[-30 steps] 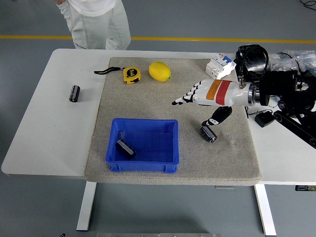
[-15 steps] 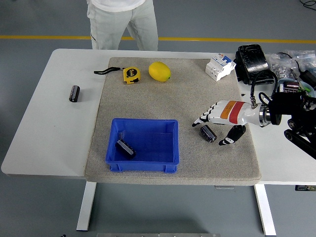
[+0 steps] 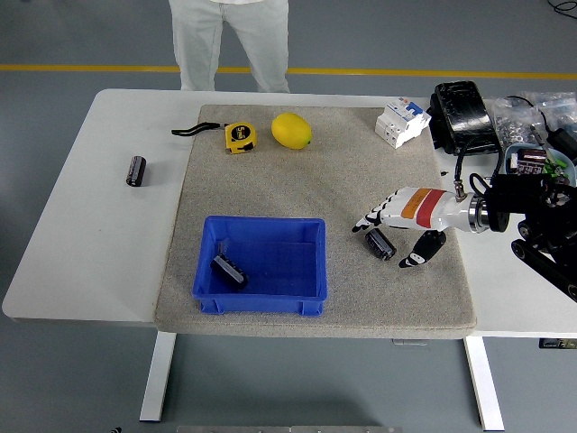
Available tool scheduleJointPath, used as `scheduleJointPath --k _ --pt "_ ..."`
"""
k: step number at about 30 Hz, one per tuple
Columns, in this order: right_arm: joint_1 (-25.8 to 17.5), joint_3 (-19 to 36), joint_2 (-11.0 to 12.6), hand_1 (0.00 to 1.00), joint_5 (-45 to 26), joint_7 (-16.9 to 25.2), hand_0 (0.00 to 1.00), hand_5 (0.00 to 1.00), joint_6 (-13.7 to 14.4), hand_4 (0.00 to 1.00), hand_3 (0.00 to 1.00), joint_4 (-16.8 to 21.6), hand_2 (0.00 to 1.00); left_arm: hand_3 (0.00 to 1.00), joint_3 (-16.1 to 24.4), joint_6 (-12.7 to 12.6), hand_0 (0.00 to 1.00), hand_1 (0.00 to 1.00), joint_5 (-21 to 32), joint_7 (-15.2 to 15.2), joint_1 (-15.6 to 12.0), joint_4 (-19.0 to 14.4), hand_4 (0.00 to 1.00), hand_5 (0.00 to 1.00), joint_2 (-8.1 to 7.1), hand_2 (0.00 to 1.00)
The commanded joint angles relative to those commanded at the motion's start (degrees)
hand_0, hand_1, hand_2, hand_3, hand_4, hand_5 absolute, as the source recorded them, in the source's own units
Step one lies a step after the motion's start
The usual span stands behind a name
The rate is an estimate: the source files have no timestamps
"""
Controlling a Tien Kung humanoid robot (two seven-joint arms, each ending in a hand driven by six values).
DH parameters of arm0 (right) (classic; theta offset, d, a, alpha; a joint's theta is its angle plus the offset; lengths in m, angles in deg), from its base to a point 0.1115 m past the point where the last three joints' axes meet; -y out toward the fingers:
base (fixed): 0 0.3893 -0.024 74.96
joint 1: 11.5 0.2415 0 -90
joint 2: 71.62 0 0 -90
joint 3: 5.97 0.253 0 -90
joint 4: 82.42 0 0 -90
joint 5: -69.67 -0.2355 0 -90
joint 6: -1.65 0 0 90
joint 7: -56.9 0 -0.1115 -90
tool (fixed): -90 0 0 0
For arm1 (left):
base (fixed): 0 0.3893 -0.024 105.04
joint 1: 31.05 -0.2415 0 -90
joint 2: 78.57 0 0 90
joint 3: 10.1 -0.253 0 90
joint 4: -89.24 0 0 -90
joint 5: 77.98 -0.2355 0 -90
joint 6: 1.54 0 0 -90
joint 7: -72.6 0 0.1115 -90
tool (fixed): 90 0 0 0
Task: Pick up the battery,place it into the box
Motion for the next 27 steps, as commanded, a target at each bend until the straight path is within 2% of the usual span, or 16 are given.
scheduleJointPath --k 1,6,7,12,13,18,19,24,25,27 --pt "-0.05 0.03 -0.16 0.656 0.04 -0.01 0.664 0.174 0.03 0.932 0.838 -0.33 0.752 0.676 -0.11 0.00 0.739 0.844 0.13 0.03 0.04 0.00 0.775 0.633 -0.01 0.859" --pt "-0.14 0.51 -1.22 0.656 -0.10 0.11 0.664 0.174 0.51 0.932 0.838 -1.74 0.752 0.676 -0.23 0.02 0.739 0.844 0.27 0.03 0.17 -0.02 0.775 0.633 0.01 0.859" --pt "-0.13 0.65 -1.47 0.616 -0.12 0.13 0.621 0.177 0.56 0.928 0.785 -2.00 0.706 0.676 -0.28 0.03 0.739 0.844 0.30 0.02 0.20 -0.04 0.775 0.634 0.00 0.859" --pt "-0.22 1.14 -2.47 0.616 -0.28 0.19 0.621 0.177 0.51 0.928 0.785 -2.79 0.706 0.676 -0.36 0.02 0.739 0.844 0.39 -0.01 0.27 -0.09 0.775 0.634 0.01 0.859" --pt "-0.28 1.26 -2.74 0.549 -0.35 0.18 0.575 0.127 0.44 0.823 0.688 -2.98 0.609 0.676 -0.59 0.02 0.738 0.845 0.64 0.03 0.30 -0.12 0.775 0.632 -0.02 0.859" --pt "-0.43 1.56 -3.68 0.549 -0.42 -0.10 0.575 0.127 -0.01 0.823 0.688 -3.76 0.609 0.676 -0.93 0.01 0.738 0.845 1.13 0.10 0.38 -0.17 0.775 0.632 -0.04 0.859" --pt "-0.45 1.60 -3.77 0.485 -0.45 -0.12 0.530 0.046 -0.02 0.705 0.562 -3.82 0.540 0.676 -0.98 0.01 0.738 0.844 1.20 0.12 0.39 -0.18 0.775 0.632 -0.04 0.860" --pt "-0.42 1.49 -4.39 0.485 -1.06 -0.17 0.530 0.046 1.07 0.705 0.562 -4.50 0.540 0.676 -1.03 -0.02 0.738 0.844 1.27 0.04 0.41 -0.24 0.775 0.632 -0.01 0.860" --pt "-0.42 1.43 -4.50 0.438 -1.20 -0.18 0.474 0.015 1.39 0.649 0.478 -4.66 0.480 0.676 -1.07 -0.02 0.737 0.845 1.29 0.02 0.41 -0.26 0.774 0.631 -0.01 0.859" --pt "-0.44 1.33 -4.55 0.438 -1.35 -0.24 0.474 0.015 1.55 0.649 0.478 -4.81 0.480 0.676 -1.09 -0.02 0.737 0.845 1.32 0.00 0.41 -0.28 0.774 0.631 0.00 0.859"
